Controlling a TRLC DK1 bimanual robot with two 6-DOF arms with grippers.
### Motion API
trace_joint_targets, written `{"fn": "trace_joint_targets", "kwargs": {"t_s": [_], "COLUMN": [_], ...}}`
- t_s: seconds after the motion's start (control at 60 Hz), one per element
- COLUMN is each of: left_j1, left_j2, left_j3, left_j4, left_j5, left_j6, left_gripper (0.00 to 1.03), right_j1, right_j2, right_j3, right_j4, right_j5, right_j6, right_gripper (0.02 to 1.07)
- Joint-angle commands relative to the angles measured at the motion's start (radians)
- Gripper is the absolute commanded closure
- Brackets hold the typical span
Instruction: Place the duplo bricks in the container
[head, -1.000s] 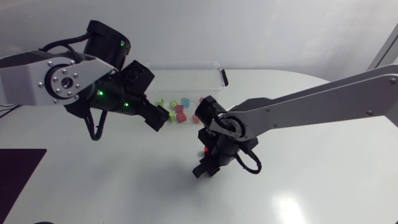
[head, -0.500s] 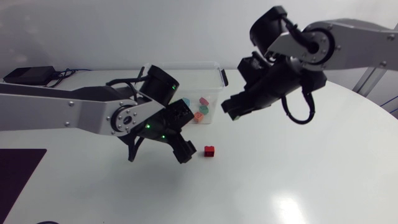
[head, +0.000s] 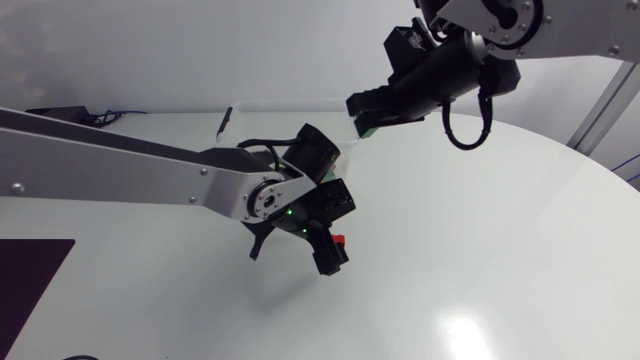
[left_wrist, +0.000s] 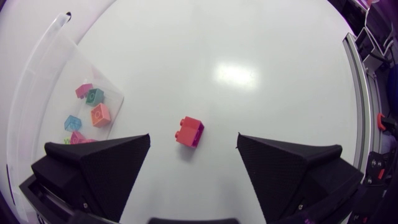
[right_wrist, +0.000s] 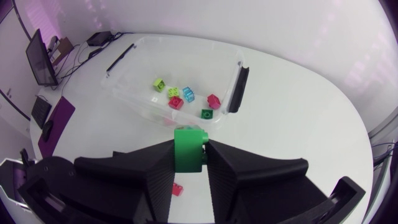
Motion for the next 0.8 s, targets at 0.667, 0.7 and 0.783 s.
{"fn": "trace_joint_targets", "kwargs": {"t_s": [0.667, 0.7, 0.783], "left_j1": [0.016, 0.021, 0.024], "left_j2": [0.115, 0.121, 0.130], "left_j3": [0.075, 0.079, 0.087], "left_j4": [-0.032, -0.032, -0.032], "left_j5": [0.040, 0.040, 0.040], "left_j6": [0.154, 0.162, 0.173], "left_gripper": [0.07, 0.07, 0.07], "right_j1": [-0.036, -0.034, -0.033], "right_j2": [0.326, 0.341, 0.370], "right_j3": [0.326, 0.345, 0.380], "right_j4": [0.073, 0.073, 0.073], "right_j5": [-0.037, -0.043, -0.045], "right_j6": [0.056, 0.056, 0.058], "right_gripper": [0.82, 0.82, 0.81]}}
